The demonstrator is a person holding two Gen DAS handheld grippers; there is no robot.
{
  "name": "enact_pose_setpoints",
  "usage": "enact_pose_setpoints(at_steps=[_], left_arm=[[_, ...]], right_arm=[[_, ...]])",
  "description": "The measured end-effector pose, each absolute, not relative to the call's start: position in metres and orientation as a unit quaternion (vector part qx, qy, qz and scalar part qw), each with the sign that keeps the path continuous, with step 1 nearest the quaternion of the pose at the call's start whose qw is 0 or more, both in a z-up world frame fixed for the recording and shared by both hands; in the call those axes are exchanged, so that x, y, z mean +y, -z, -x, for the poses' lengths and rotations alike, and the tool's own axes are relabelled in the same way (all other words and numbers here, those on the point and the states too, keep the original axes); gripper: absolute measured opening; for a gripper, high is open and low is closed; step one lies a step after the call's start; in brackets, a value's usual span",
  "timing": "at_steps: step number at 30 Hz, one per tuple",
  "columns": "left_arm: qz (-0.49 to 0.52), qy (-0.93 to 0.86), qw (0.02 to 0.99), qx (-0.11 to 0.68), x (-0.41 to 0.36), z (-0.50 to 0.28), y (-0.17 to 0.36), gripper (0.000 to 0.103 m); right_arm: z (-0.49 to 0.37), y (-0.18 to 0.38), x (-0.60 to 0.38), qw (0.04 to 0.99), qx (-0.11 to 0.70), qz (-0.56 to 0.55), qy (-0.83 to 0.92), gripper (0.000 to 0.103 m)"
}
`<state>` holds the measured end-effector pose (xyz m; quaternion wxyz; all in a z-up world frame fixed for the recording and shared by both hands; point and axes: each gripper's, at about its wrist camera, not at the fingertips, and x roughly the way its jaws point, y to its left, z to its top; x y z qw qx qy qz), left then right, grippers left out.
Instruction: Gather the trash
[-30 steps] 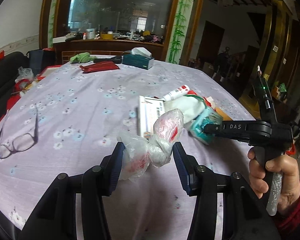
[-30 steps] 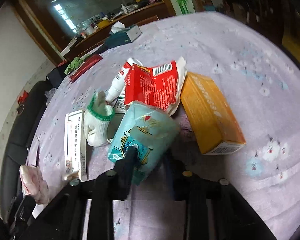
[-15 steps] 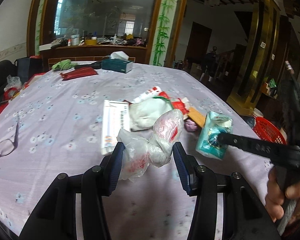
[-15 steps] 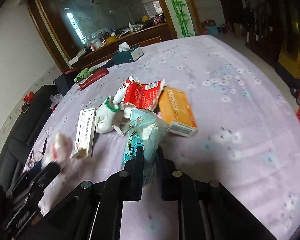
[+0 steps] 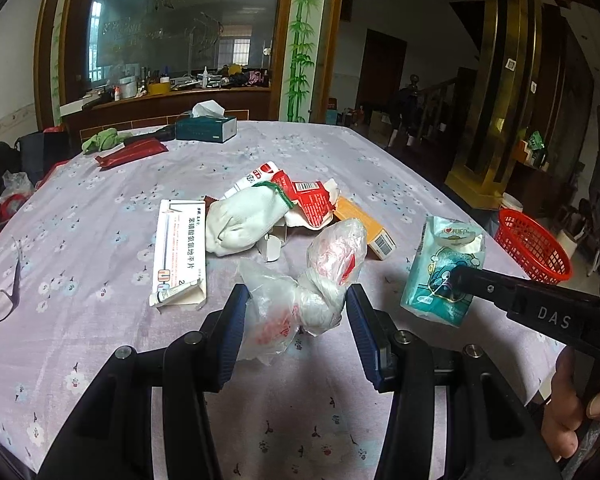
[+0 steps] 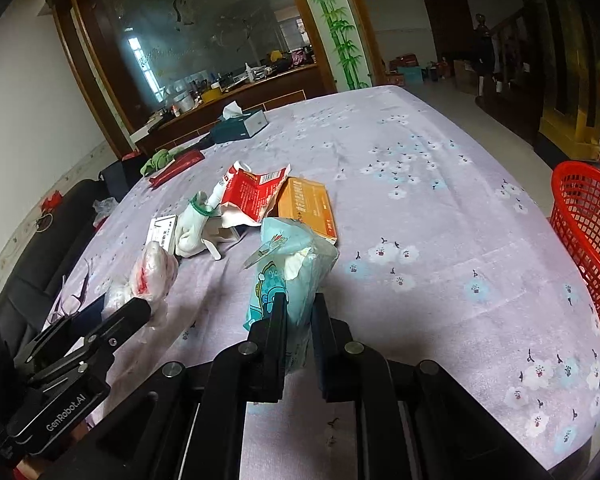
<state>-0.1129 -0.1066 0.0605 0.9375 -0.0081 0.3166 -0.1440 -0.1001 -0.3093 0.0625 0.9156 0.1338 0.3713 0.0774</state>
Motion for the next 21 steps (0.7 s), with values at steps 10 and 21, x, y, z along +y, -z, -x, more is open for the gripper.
enact_pose_setpoints(at_steps=[10, 21], left_arm=[[-0.007, 0.146, 0.936, 0.321, -0.120, 0.112, -0.061, 0.049], [-0.015, 0.128, 0.938, 0.322, -0.122, 0.109, -0.061, 0.049]], right_arm=[[0.105, -0.063, -0.317, 0.917, 0.366, -0.143, -0.075, 0.012], [0.107, -0.067, -0.317, 0.919, 0.361, -0.139, -0.077, 0.012]])
